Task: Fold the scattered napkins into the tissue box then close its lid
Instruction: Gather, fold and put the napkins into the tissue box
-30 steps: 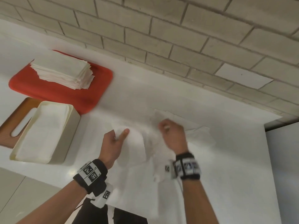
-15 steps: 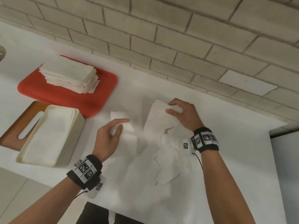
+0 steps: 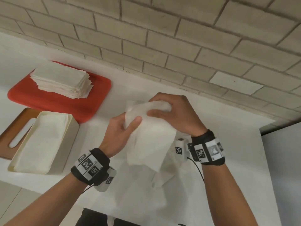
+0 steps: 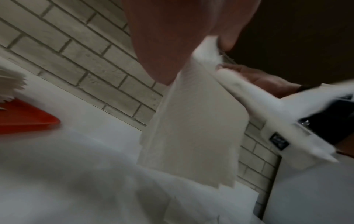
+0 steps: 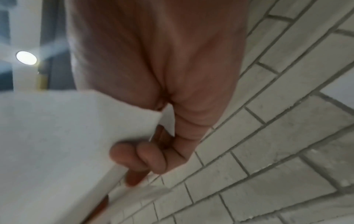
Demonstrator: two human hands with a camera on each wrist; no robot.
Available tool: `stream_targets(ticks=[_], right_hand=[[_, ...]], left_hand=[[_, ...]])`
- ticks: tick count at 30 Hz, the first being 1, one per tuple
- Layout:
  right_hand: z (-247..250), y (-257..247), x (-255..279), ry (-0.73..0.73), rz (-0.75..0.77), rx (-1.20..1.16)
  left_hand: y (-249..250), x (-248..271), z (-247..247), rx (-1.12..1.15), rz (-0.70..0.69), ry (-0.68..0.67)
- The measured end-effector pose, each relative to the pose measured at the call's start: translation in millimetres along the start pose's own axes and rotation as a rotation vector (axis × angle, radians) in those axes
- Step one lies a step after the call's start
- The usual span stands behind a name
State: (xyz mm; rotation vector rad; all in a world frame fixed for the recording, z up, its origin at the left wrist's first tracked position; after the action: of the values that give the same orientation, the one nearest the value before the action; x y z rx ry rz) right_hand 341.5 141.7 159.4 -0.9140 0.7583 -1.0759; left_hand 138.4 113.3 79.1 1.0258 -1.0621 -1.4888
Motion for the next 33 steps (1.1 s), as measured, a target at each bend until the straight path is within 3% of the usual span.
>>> stream_targets(ticks=[5, 10, 12, 16, 20, 22, 25, 27, 31, 33], right_hand=[[10.1, -9.7, 20.5, 0.177, -0.029, 0.081], [-10.1, -67.4, 49.2, -0.158, -0.017, -0.013], [-27.2, -79.3, 39.2, -0.161, 0.06, -0.017], [-61.2, -70.0, 7.6, -0.04, 0.173, 0.196], [-91.1, -71.6, -5.0, 0.006, 0.14, 0.163], [-109.9, -83.9, -6.1, 0.032, 0.144, 0.155], [-144.0, -103.3, -7.7, 0.048, 0.138, 0.078], [-165.7, -109.5, -9.6, 0.098, 0.095, 0.01], [-207.8, -107.2, 7.4, 0.461, 0.016, -0.203], [-247.8, -104.7, 24.5, 0.488, -0.043, -0.405]], left_hand=[[-8.1, 0.8, 6.6, 0.001, 0.098, 0.073], [-9.5, 7.7, 18.6, 0.093, 0.147, -0.057], [-5.1, 12.1, 23.6, 0.121, 0.142, -0.091], [4.7, 19.7, 39.6, 0.007, 0.023, -0.116], [7.0, 32.5, 62.8, 0.204, 0.078, -0.126], [14.9, 42.8, 81.1, 0.206, 0.022, -0.168], [16.6, 54.9, 115.8, 0.007, -0.075, -0.169], [9.7, 59.8, 139.4, -0.048, -0.056, -0.165], [-4.9, 71.8, 183.8, -0.037, -0.015, -0.125], [-10.7, 77.6, 205.2, 0.021, 0.009, -0.078]])
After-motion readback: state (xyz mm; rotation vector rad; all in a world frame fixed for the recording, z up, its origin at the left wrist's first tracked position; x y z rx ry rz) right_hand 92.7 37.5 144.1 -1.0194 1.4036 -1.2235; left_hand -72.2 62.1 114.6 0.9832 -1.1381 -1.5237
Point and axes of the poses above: each hand's wrist, its own x-axis away from the middle knuckle, its own z-axis out of the back of the hand, y = z × x, the point moved 4 cm from there along -x, towards the middle knuckle, and after that the axes turned 14 degrees about -x, right-handed, at the moved point
